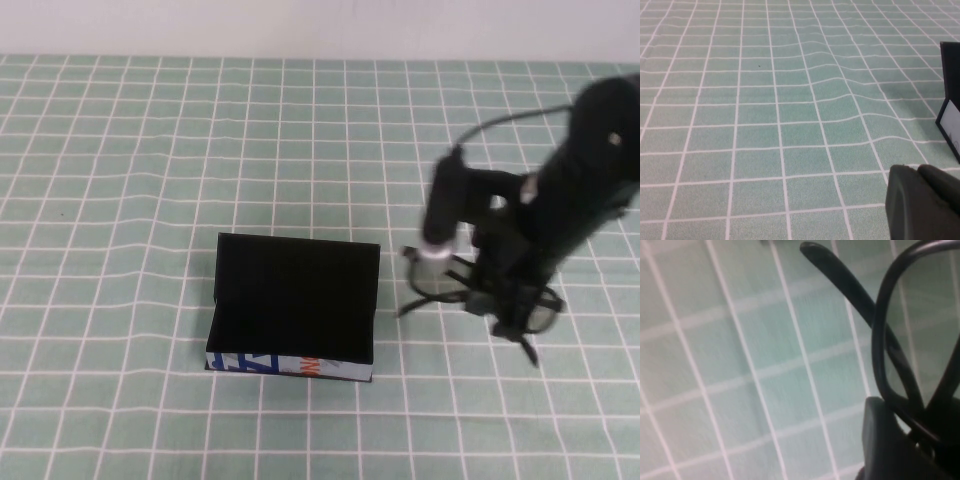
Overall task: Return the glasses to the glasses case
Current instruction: Place the glasses in the glasses case
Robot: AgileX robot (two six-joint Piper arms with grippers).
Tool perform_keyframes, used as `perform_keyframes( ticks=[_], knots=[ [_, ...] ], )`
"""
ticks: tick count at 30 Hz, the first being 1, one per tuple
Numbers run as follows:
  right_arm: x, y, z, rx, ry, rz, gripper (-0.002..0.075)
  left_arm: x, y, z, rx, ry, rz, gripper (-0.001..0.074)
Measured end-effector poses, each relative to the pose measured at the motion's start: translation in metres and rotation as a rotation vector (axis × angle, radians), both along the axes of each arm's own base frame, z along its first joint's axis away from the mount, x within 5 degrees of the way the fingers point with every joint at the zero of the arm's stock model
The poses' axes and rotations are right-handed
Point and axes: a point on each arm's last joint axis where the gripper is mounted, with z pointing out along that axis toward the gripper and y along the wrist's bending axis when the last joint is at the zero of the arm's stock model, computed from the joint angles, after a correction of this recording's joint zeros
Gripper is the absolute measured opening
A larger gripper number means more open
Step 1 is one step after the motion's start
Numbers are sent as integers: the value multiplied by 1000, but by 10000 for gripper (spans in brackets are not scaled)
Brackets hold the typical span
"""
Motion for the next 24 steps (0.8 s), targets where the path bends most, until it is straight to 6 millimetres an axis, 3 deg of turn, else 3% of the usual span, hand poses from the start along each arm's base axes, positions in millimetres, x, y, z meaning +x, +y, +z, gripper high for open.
perform_keyframes(
  ticks=[7, 12, 18, 24],
  knots=[
    [-22, 62, 39, 57, -99, 173, 189, 0, 0, 0, 0, 0, 0, -4],
    [-19, 103, 46, 51, -165, 235, 189, 0, 0, 0, 0, 0, 0, -4],
    [-2, 141, 19, 5, -119, 277, 188, 0, 0, 0, 0, 0, 0, -4],
    [11, 158, -16, -30, -77, 285, 188, 0, 0, 0, 0, 0, 0, -4]
  ],
)
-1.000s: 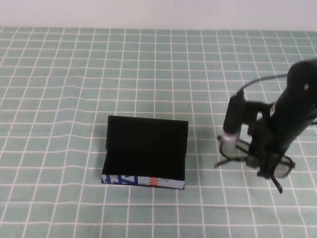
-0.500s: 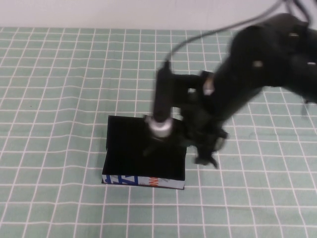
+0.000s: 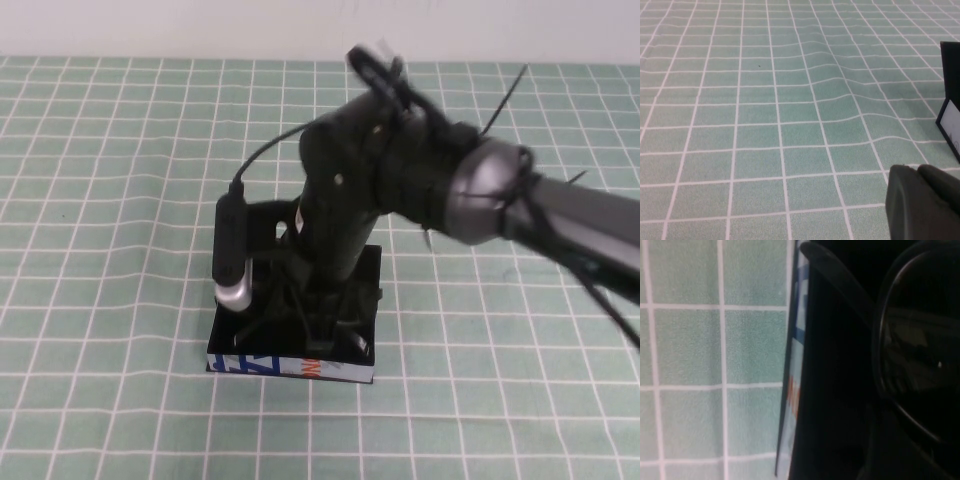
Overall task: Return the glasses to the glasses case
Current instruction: Place the glasses in the glasses case
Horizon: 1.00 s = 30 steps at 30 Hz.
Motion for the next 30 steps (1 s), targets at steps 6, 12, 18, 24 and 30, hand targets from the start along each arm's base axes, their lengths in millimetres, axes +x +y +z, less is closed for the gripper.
perform_keyframes(
  ticks=[6, 12, 18, 24, 30],
  knots=[
    [8, 7, -25, -30, 5, 3, 188, 0, 0, 0, 0, 0, 0, -4],
    [12, 11, -29, -15, -13, -2, 188, 0, 0, 0, 0, 0, 0, -4],
    [13, 12, -28, 0, -24, -19, 188, 0, 0, 0, 0, 0, 0, -4],
    [13, 12, -28, -3, -23, -19, 243, 0, 0, 0, 0, 0, 0, -4],
    [12, 11, -29, -4, -14, -20, 317, 0, 0, 0, 0, 0, 0, -4]
  ],
)
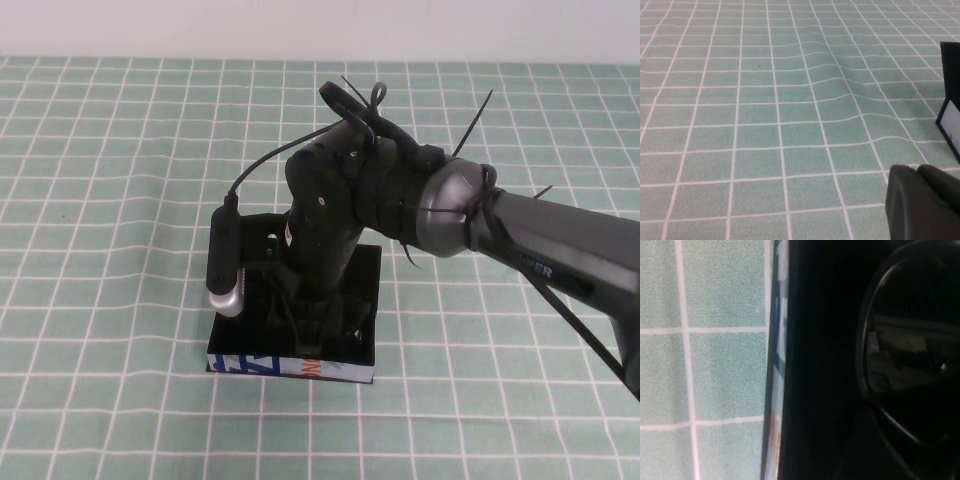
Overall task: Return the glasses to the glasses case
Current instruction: Place the glasses in the glasses case
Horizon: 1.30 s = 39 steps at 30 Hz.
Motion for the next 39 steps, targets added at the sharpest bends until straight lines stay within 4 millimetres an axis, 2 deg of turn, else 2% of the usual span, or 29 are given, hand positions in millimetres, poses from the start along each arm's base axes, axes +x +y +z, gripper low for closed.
perform_keyframes(
  ticks=[12, 18, 21, 23, 26, 29, 30, 32, 35, 37, 39],
  knots=[
    [-3, 1, 0, 11, 42, -8, 330, 0, 0, 0, 0, 0, 0, -4],
    [-4, 0, -1, 3, 52, -8, 421, 0, 0, 0, 0, 0, 0, -4],
    [-4, 0, -1, 3, 52, -8, 439, 0, 0, 0, 0, 0, 0, -4],
    [-4, 0, -1, 3, 52, -8, 427, 0, 0, 0, 0, 0, 0, -4],
    [-4, 0, 0, 2, 51, -7, 347, 0, 0, 0, 0, 0, 0, -4],
    [-6, -5, 14, -1, 21, -15, 187, 0, 0, 0, 0, 0, 0, -4],
    [-7, -8, 23, -1, -4, -28, 120, 0, 0, 0, 0, 0, 0, -4],
    [-7, -17, 44, 6, -67, -78, 50, 0, 0, 0, 0, 0, 0, -4],
    [2, -44, 78, 70, -136, -226, 4, 0, 0, 0, 0, 0, 0, -4],
    [11, -69, 99, 131, -155, -338, -4, 0, 0, 0, 0, 0, 0, -4],
    [21, -102, 122, 218, -154, -478, -8, 0, 0, 0, 0, 0, 0, -4]
  ],
)
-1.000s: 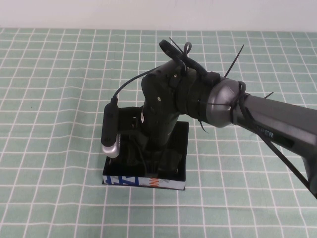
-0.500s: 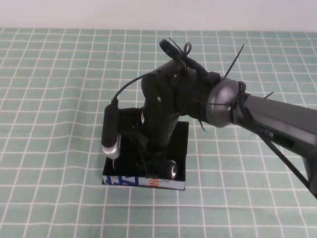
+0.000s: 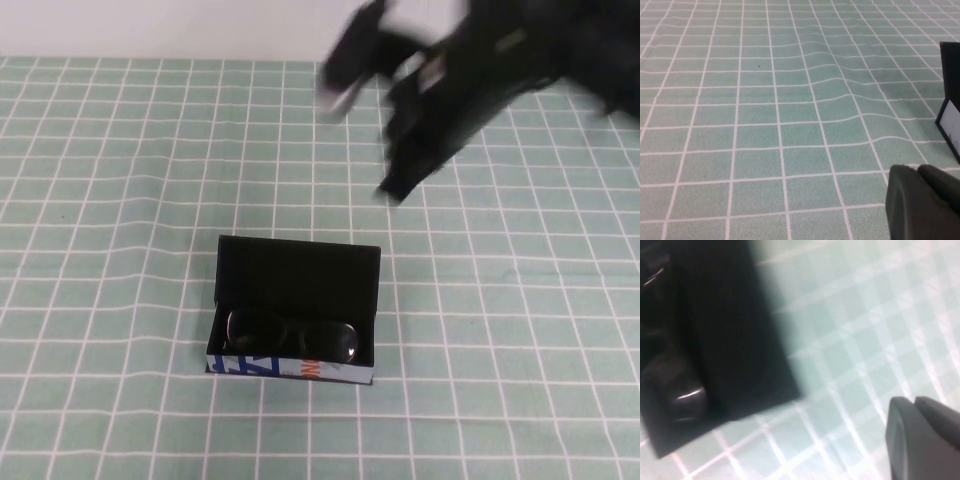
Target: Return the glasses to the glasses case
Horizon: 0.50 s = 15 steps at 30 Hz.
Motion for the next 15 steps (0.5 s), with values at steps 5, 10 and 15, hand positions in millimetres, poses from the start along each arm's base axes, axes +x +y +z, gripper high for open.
perform_keyframes(
  ticks=[5, 10, 15],
  knots=[
    [1, -80, 48, 261, 17, -269, -11, 0, 0, 0, 0, 0, 0, -4],
    [-34, -143, 75, 505, -7, -458, -11, 0, 0, 0, 0, 0, 0, -4],
    [-95, -175, 71, 662, -97, -591, -11, 0, 0, 0, 2, 0, 0, -4]
  ],
)
